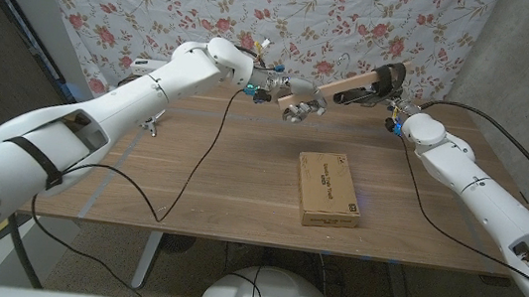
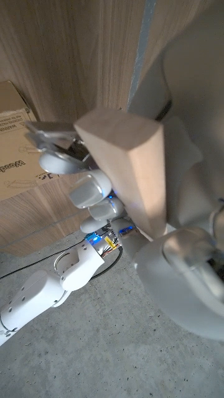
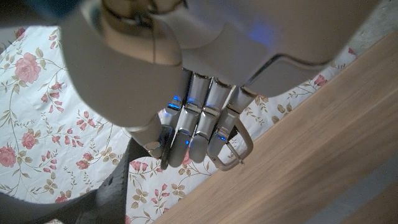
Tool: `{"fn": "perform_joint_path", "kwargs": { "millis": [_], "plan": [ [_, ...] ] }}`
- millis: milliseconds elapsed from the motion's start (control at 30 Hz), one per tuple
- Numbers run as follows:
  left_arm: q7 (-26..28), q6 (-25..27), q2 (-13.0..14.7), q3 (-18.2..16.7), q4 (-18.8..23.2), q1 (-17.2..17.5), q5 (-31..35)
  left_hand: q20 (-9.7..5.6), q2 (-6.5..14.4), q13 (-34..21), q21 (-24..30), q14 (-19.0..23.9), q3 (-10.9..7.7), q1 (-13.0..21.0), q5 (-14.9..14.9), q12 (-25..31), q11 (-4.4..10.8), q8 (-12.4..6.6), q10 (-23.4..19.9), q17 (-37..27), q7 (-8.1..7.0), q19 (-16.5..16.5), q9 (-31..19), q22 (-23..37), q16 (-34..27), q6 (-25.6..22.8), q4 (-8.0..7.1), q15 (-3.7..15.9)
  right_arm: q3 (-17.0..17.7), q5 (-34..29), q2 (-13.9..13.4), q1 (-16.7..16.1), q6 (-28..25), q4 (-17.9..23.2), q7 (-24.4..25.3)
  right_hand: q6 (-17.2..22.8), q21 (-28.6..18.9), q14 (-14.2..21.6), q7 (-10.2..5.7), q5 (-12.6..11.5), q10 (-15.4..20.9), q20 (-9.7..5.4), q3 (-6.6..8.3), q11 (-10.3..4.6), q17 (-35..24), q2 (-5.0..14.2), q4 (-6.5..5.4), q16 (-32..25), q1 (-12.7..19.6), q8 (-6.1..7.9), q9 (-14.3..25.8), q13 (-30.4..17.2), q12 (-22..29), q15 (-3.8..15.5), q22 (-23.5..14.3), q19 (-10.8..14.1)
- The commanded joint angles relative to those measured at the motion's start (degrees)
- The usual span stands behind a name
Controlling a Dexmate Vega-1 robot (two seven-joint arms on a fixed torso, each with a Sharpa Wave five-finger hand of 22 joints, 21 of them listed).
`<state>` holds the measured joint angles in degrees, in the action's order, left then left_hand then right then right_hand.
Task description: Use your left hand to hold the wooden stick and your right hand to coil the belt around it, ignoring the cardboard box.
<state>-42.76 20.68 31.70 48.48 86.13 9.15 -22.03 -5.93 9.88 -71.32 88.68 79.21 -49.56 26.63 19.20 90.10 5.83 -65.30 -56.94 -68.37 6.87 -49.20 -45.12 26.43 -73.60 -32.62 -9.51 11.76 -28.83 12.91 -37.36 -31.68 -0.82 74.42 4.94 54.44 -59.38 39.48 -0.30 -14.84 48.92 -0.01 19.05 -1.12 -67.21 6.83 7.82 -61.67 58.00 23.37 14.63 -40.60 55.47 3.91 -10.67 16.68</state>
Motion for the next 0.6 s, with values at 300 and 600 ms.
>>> {"fn": "perform_joint_path", "kwargs": {
  "millis": [300,600],
  "plan": [
    [-11.17,6.26,3.43,4.36,1.33,-3.30,1.27,-1.89,0.52,0.01,0.49,-0.49,-0.53,0.45,-0.11,0.19,0.15,-0.13,0.39,-0.12,2.01,-0.25,0.00,-0.01,0.01,-1.08,0.17,0.11,0.77,-2.40,-2.24,1.37,-3.26,8.22,2.75,4.62,-0.56,-0.17,-0.14,-0.37,-0.26,-0.28,0.13,-0.38,0.06,2.90,-0.37,0.25,2.64,0.23,12.13,-0.10,-0.14,7.04,0.04,-0.41],
    [-14.75,9.13,3.82,7.23,1.84,-5.71,3.61,-1.94,0.58,0.02,0.47,-0.43,-0.63,0.56,-0.15,0.16,0.04,-0.13,0.66,-0.22,2.17,-0.26,-0.09,-0.17,0.05,-0.98,0.19,0.14,1.27,-2.71,-2.42,0.72,-3.11,9.55,3.49,4.60,-0.74,-0.29,-0.19,-0.40,-0.38,-0.42,0.10,-0.28,0.00,2.90,-0.46,0.46,2.58,0.18,12.17,-0.19,-0.13,7.04,0.06,-0.50]
  ]
}}
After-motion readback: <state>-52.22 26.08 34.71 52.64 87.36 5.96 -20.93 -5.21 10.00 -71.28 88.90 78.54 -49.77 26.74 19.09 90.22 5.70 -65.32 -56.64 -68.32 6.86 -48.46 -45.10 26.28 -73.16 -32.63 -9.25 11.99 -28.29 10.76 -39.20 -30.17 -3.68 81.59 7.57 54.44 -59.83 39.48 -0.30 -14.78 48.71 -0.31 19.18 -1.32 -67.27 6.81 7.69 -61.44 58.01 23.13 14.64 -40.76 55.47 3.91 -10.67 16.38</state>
